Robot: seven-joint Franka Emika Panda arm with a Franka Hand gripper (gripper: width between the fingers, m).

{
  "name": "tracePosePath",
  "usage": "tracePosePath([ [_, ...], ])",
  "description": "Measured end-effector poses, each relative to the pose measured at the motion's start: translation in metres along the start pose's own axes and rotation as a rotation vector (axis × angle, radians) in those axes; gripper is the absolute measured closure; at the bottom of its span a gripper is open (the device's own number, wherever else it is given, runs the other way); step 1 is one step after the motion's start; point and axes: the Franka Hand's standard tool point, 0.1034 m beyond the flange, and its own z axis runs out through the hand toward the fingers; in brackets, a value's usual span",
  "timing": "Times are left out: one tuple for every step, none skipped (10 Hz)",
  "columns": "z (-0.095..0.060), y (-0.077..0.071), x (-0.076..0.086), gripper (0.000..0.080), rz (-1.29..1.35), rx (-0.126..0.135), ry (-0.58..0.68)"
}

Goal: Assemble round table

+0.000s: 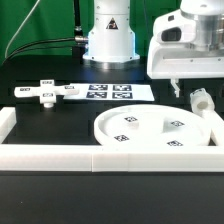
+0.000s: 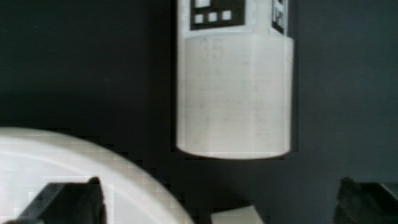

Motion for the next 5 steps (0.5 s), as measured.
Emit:
tracePosePath([
  [0.0003, -0.0028, -0.0026, 0.0150, 0.003, -0.007, -0.066],
  [-0.0020, -0.0048, -0.0048, 0.0150, 0.004, -0.018, -0.136],
  [-0.0044, -0.0052, -0.0053, 0.0150, 0.003, -0.027, -0.193],
  [-0.0017, -0.0014, -0.0061, 0.0150, 0.001, -0.036, -0.263],
  [0.0001, 0.0016, -0.0080, 0.0150, 0.006, -0.046, -0.346],
])
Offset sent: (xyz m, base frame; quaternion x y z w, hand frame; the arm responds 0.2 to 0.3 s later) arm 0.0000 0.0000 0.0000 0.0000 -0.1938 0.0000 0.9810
